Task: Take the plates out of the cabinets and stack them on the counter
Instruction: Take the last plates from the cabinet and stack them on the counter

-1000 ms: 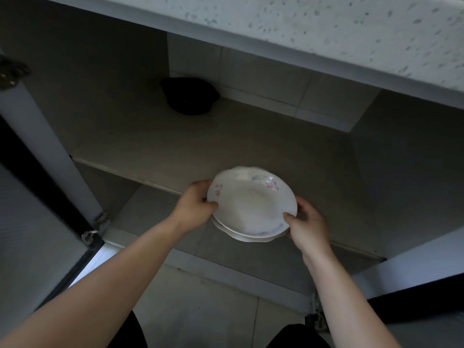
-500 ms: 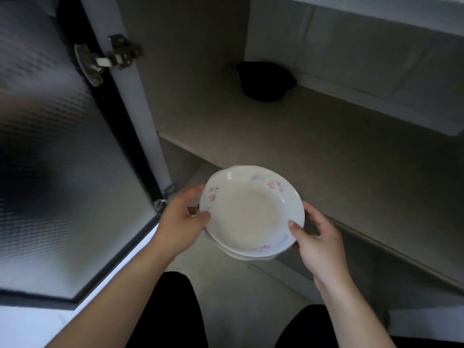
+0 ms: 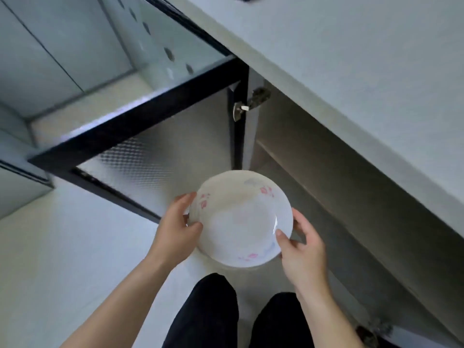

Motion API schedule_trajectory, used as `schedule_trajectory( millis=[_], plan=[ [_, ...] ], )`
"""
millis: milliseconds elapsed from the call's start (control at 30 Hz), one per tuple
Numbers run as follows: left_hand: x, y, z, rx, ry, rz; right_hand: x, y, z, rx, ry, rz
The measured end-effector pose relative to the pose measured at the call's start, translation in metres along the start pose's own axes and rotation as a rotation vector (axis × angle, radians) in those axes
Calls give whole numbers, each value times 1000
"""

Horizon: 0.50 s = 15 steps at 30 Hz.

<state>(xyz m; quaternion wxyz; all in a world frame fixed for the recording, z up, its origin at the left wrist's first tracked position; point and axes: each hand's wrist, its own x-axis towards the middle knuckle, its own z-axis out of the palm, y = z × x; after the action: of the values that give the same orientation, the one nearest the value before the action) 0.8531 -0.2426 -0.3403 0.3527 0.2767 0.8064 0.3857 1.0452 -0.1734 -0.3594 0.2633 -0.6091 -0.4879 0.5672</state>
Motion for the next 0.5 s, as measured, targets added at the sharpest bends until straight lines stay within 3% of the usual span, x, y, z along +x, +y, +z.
schedule_trajectory(
  millis=[267, 500],
  plan=[
    [-87, 121, -111, 7, 120, -45, -91, -167, -24, -137, -134, -70],
    [-140, 221, -141, -97, 140, 41, -143, -268, -77, -116, -116, -181]
  ],
)
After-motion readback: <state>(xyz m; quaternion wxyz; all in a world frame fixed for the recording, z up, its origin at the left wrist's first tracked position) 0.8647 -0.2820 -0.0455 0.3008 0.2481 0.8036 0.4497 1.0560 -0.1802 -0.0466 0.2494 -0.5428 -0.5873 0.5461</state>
